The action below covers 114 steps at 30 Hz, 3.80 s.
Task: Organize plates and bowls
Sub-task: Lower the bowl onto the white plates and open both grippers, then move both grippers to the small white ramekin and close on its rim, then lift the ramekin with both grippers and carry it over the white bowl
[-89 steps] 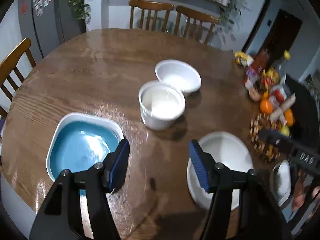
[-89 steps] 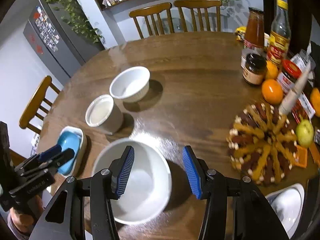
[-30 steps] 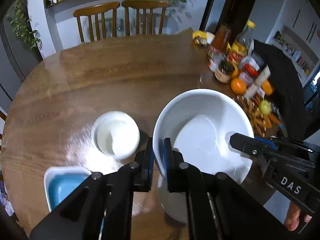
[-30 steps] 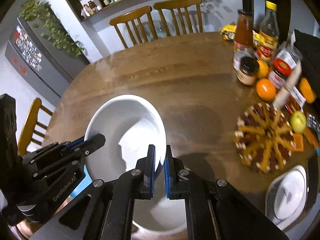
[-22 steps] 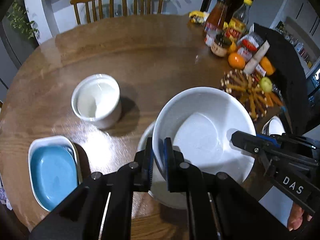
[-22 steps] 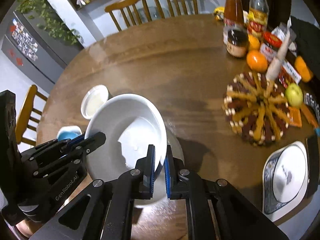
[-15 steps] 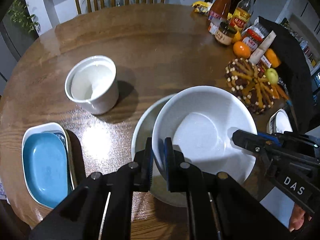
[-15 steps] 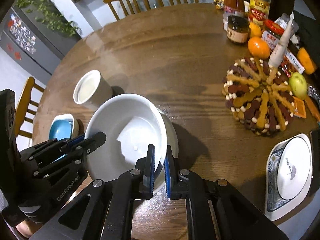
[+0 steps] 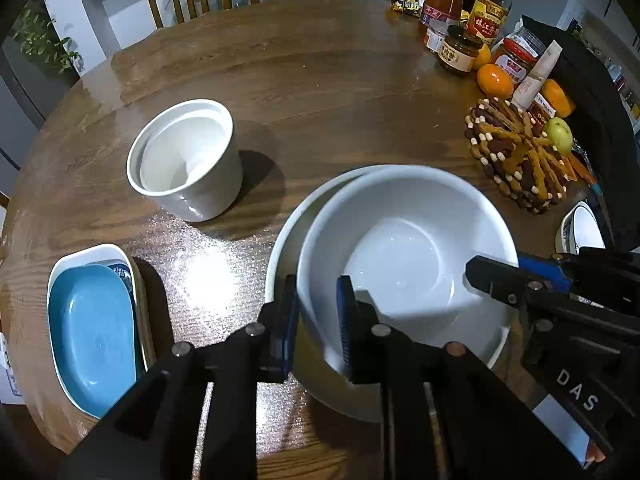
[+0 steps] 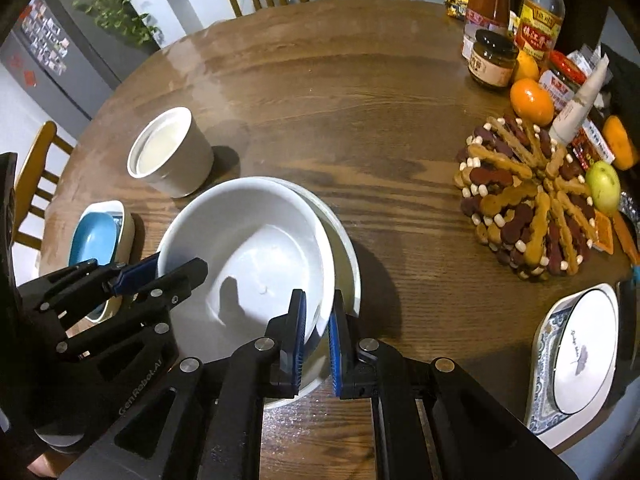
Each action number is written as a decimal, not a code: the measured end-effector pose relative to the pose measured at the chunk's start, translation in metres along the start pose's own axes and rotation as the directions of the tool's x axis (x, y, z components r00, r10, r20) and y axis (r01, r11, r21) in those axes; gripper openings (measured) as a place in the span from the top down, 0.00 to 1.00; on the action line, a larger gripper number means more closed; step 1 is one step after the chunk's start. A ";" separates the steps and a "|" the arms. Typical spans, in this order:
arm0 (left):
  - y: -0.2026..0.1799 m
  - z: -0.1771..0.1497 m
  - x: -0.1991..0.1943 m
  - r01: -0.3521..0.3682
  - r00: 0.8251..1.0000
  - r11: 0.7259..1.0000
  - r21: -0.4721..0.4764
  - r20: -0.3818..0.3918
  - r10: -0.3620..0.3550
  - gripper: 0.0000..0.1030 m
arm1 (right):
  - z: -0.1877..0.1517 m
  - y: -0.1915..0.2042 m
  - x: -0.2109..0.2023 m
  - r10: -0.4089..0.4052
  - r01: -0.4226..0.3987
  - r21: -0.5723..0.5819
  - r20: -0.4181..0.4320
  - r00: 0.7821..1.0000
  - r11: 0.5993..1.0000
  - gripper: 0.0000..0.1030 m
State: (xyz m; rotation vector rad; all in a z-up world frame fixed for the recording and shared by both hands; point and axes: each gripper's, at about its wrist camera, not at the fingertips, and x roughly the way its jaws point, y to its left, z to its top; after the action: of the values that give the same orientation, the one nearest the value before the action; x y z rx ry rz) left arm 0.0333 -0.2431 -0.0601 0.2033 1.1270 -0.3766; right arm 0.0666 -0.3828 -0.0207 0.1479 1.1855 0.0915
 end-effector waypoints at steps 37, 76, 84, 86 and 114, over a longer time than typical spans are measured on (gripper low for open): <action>0.122 0.042 -0.027 -0.005 0.991 0.969 -0.245 0.126 0.037 0.40 | 0.093 0.066 -0.001 0.089 -0.078 -0.101 0.108 0.990 0.992 0.54; 0.135 0.075 0.035 0.043 0.999 0.981 -0.190 -0.013 -0.047 0.89 | 0.130 0.106 0.085 0.116 -0.125 -0.121 -0.074 0.990 0.985 0.90; 0.129 0.078 0.014 0.032 0.999 0.986 -0.162 0.044 -0.025 0.89 | 0.129 0.102 0.064 0.121 -0.123 -0.131 -0.019 0.992 0.984 0.90; 0.127 0.077 0.006 0.027 0.998 0.988 -0.154 0.060 -0.018 0.89 | 0.127 0.100 0.055 0.126 -0.125 -0.132 -0.002 0.992 0.983 0.90; 0.022 0.041 -0.064 0.028 0.987 1.000 -0.009 0.157 -0.026 0.89 | 0.058 0.038 -0.042 0.094 -0.085 -0.081 0.120 0.988 0.993 0.90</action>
State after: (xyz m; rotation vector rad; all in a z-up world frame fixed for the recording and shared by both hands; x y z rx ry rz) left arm 0.0525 -0.2249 0.0145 0.1461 0.9769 -0.4035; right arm 0.1053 -0.3558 0.0450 0.1382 1.0498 0.2030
